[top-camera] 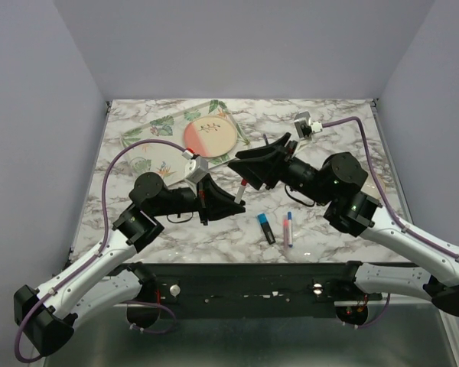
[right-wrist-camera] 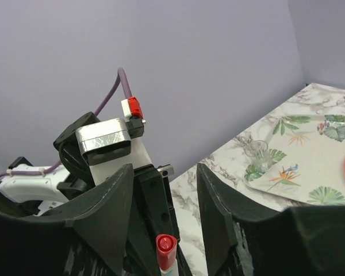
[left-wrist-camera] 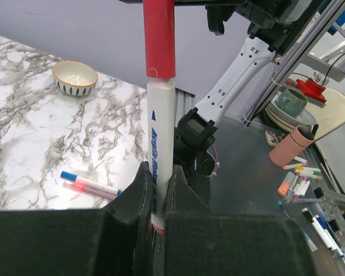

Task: Insert the pens into the pen caps

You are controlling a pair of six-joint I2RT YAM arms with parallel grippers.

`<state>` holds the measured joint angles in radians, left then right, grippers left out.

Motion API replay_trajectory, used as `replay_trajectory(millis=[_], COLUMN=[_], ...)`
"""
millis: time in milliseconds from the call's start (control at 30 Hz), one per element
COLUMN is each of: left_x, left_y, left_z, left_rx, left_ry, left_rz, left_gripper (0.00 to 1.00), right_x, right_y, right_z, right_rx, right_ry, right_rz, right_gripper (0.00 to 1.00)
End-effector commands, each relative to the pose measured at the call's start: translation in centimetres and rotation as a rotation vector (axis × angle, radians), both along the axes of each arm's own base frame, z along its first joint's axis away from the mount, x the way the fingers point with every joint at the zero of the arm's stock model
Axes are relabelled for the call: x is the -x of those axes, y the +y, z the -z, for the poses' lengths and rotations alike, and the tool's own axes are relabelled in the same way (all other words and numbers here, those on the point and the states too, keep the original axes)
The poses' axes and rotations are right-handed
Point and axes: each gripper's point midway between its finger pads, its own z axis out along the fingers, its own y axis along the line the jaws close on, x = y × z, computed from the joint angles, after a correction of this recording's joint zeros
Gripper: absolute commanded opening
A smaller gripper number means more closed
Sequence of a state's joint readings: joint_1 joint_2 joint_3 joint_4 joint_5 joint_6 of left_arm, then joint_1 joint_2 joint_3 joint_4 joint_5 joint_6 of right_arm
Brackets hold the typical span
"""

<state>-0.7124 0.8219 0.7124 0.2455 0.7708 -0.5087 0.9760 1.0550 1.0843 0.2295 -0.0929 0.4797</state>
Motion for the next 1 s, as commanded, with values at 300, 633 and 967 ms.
replay_trajectory(millis=[300, 633, 967], left_x=[0.5, 0.5, 0.5], left_y=[0.4, 0.2, 0.1], left_z=[-0.7, -0.7, -0.8], left_rx=[0.025, 0.026, 0.026], left_ry=[-0.033, -0.024, -0.022], left_rz=[0.012, 0.018, 0.024], left_gripper=[0.00, 0.00, 0.00], right_x=[1.1, 1.5, 2.4], right_y=[0.5, 0.4, 1.0], right_z=[1.8, 2.3, 3.3], right_rx=[0.003, 0.005, 0.042], right_ry=[0.031, 0.026, 0.015], right_rz=[-0.063, -0.083, -0.146], right_gripper=[0.50, 0.36, 0.08])
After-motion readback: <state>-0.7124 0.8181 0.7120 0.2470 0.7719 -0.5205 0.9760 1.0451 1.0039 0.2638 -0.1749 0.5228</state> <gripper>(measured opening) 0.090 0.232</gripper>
